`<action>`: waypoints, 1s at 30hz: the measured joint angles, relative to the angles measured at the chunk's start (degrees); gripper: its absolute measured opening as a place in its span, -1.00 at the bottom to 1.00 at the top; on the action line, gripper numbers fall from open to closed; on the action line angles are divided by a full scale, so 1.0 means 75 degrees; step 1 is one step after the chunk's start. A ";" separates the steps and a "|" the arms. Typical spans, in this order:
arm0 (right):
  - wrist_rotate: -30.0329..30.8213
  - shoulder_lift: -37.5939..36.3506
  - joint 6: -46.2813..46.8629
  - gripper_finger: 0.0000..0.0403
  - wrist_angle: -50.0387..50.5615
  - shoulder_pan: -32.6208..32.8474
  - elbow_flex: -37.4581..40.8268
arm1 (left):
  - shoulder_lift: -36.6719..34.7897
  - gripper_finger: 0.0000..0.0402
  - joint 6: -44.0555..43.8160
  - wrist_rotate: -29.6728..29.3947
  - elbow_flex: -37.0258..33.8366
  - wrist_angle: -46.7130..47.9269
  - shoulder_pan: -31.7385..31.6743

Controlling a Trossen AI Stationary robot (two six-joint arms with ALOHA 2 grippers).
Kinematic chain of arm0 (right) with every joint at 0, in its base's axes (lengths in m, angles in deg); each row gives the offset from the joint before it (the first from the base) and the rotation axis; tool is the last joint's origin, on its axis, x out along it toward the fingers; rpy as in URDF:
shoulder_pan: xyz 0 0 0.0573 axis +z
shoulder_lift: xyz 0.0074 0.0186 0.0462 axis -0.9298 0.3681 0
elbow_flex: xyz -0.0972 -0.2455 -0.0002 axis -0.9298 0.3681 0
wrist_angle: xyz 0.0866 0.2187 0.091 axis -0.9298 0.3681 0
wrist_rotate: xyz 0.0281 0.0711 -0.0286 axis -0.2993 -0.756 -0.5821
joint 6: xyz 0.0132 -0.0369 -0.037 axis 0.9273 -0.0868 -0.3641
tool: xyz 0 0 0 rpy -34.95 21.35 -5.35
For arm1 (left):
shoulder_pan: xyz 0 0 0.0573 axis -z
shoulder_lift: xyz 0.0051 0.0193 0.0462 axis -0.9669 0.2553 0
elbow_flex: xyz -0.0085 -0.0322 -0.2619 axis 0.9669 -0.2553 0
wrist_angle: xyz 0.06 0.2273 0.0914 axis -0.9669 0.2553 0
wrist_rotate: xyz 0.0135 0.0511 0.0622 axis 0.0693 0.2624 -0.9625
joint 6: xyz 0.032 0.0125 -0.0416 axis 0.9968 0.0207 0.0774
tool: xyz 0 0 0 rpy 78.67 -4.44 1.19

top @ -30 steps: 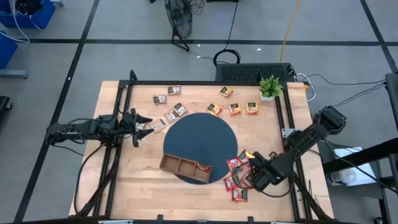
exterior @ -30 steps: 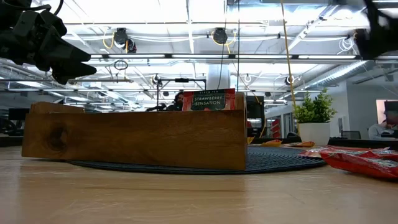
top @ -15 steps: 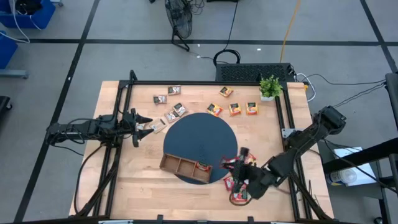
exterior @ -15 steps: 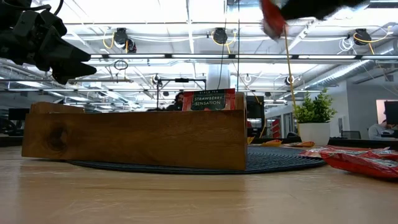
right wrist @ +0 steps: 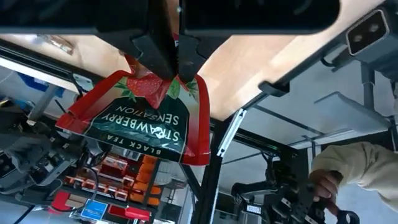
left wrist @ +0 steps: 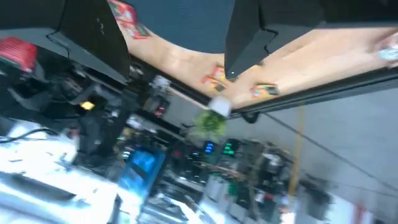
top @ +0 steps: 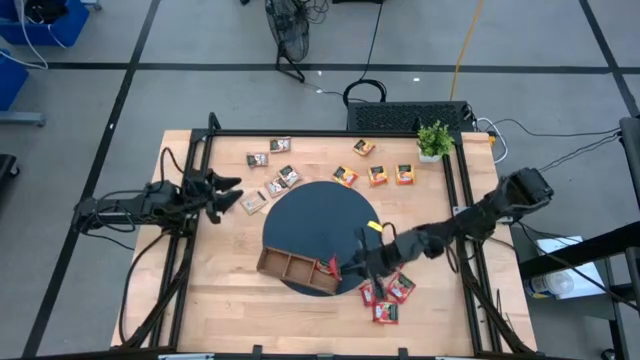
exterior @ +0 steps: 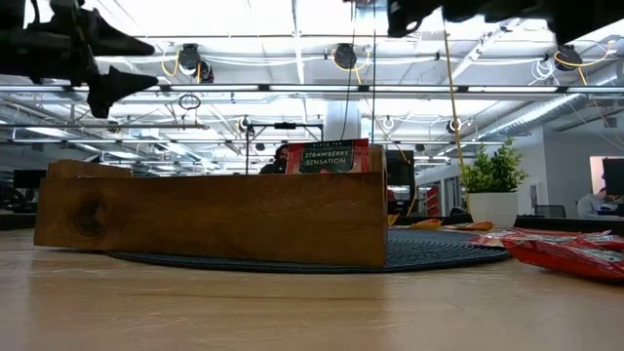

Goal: Pick & Place Tea
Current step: Put the red tea bag into the right section of the wooden organizer

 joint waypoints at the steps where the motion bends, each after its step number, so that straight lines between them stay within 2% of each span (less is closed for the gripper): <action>1: -0.0105 0.0000 -0.0033 -1.00 -0.0006 -0.0126 0.0003 | 0.0012 0.28 -0.0035 -0.0090 -0.0005 0.0006 0.0000; 5: -0.0723 0.0000 -0.0047 -1.00 -0.0035 -0.0649 0.0003 | 0.0161 0.28 -0.0402 -0.0223 -0.0004 0.0047 0.0000; 9: -0.1166 0.0000 -0.0013 -1.00 0.0072 -0.1003 0.0003 | 0.0380 0.28 -0.0625 -0.0764 -0.0007 0.0054 -0.0003; 13: -0.1656 0.0000 -0.0113 -1.00 0.0125 -0.1215 0.0003 | 0.0762 0.28 -0.0958 -0.0551 -0.0007 -0.0217 0.0000; 15: -0.2233 0.0000 -0.0188 -1.00 0.0133 -0.1334 0.0003 | 0.1130 0.28 -0.0759 0.0264 -0.0007 -0.0967 -0.0006; 19: -0.3763 0.0000 -0.0195 -1.00 0.0062 -0.1563 0.0003 | 0.2502 0.28 -0.0013 0.3153 -0.0007 -0.3620 0.0007; 21: -0.4163 0.0000 -0.0198 -1.00 0.0068 -0.1605 0.0003 | 0.3421 0.28 0.0270 0.4046 -0.0001 -0.4919 0.0038; 23: -0.4222 0.0000 -0.0198 -1.00 0.0068 -0.1625 0.0003 | 0.4436 0.28 0.0591 0.4294 0.0082 -0.5706 0.0104; 25: -0.4216 0.0000 -0.0186 -1.00 0.0065 -0.1634 0.0003 | 0.5535 0.28 0.0875 0.4270 0.0370 -0.5986 0.0146; 28: -0.4208 0.0000 -0.0087 -1.00 -0.0031 -0.1634 0.0003 | 0.7310 0.28 0.1095 0.4397 0.1193 -0.6088 0.0181; 30: -0.4208 0.0000 -0.0012 -1.00 -0.0112 -0.1631 0.0001 | 0.8427 0.28 0.1377 0.4834 0.1935 -0.6108 0.0260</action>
